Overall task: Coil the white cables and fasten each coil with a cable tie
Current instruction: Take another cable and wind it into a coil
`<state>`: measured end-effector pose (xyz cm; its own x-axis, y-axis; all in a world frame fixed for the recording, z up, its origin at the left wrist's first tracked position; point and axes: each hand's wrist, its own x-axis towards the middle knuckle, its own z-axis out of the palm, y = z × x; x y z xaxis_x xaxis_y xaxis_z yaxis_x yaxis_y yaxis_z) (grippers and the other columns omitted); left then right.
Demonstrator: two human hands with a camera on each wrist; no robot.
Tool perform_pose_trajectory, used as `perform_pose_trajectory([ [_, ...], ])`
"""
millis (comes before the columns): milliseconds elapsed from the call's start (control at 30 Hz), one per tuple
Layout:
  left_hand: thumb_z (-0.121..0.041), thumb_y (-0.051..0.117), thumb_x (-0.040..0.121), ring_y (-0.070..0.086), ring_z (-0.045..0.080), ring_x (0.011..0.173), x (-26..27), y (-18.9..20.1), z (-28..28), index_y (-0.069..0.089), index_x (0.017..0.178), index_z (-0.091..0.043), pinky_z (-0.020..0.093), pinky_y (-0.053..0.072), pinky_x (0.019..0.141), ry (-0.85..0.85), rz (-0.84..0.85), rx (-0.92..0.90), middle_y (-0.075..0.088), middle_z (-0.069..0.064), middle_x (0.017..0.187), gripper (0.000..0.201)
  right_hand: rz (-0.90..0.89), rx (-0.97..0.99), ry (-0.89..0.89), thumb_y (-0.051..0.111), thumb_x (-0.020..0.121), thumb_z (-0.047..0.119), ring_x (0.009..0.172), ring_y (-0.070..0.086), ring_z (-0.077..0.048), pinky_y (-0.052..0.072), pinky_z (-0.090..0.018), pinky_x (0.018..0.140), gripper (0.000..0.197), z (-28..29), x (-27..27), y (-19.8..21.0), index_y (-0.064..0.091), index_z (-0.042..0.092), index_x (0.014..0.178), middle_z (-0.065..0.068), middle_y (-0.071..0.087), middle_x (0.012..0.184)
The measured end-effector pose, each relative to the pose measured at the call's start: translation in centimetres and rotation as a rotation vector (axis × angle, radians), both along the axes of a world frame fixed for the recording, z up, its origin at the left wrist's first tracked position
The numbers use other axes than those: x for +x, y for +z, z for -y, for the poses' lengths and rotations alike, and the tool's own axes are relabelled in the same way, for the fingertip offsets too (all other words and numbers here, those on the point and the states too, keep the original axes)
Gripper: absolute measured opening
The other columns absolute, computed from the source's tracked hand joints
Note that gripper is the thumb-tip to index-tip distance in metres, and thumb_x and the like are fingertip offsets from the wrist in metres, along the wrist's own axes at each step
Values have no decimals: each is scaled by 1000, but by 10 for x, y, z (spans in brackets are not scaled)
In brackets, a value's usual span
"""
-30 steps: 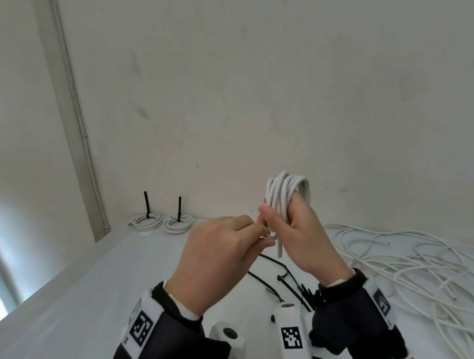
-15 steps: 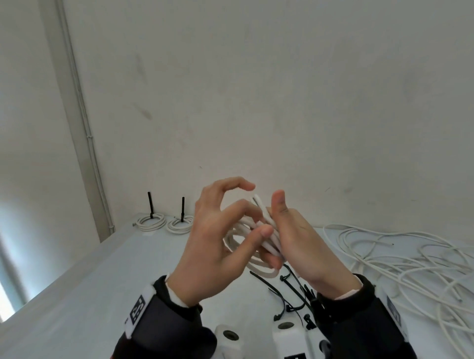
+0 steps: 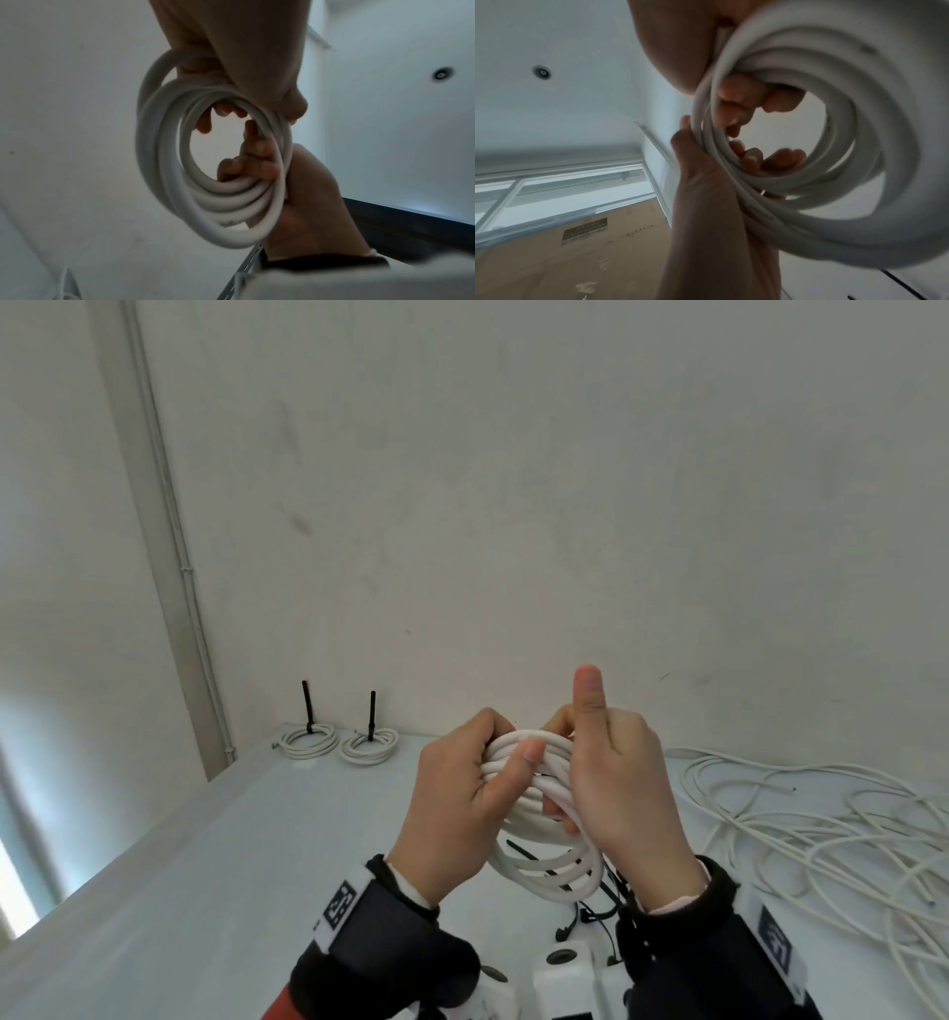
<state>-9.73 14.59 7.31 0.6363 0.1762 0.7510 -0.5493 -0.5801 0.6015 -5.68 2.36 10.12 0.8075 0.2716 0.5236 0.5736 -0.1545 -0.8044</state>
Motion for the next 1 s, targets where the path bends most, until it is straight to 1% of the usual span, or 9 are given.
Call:
perform_pose_trajectory([
  [133,-59,47,78,43,7,47,0,-2,2,49,61,-16,17,34,50,53,-58,-159,47,-7,49,46,49,32,38,26,93,55,38,59,-19,43,-23,39,60,1,1,2,58,10,73,-8,61,50],
  [233,-63,51,77,40,14,49,4,2,-4,48,63,-7,31,35,52,105,-159,-340,41,-7,52,58,218,-113,70,32,95,58,51,61,-14,49,-34,53,47,-2,2,-3,56,19,85,0,64,63],
  [367,-49,55,89,34,13,42,3,8,-17,49,62,-8,27,33,46,29,-265,-582,37,-5,51,49,225,-264,193,51,90,51,73,61,-7,51,-27,67,29,-4,4,-9,53,28,107,13,61,84],
  [433,-52,54,88,32,12,41,1,11,-17,49,58,-14,26,33,45,-11,-311,-602,35,-7,50,49,190,-282,208,54,92,43,72,62,-8,49,-22,66,25,-3,3,-8,54,25,109,11,61,85],
  [533,-63,45,83,35,11,43,-2,13,-9,51,52,-24,26,38,44,-51,-333,-521,36,-4,53,50,196,-209,144,47,89,50,55,63,-12,47,-21,56,31,-2,1,-4,56,21,98,5,62,75],
  [667,-68,53,73,47,11,48,-2,9,-5,56,97,-20,28,46,51,-176,-314,-340,53,-8,68,54,195,-167,23,41,85,59,41,59,-13,45,-28,49,39,2,7,-5,54,22,81,2,61,65],
  [800,-44,62,77,58,11,59,-1,9,-3,48,115,-30,25,52,58,-246,-280,-124,62,-19,76,43,232,-160,-83,28,86,62,45,53,-13,41,-33,52,51,6,15,-5,44,18,66,-1,53,54],
  [900,-38,66,80,63,9,71,1,3,0,28,129,-46,29,55,71,-117,-193,-43,56,-17,99,63,267,-146,-124,22,88,60,50,48,-15,38,-32,54,57,5,18,-7,45,14,63,1,50,51],
  [1000,-27,64,88,61,9,77,2,-1,0,17,137,-46,23,52,77,-65,-114,3,52,-11,109,70,281,-156,-124,21,90,59,51,52,-16,40,-36,56,59,5,19,-7,49,14,63,0,53,50],
])
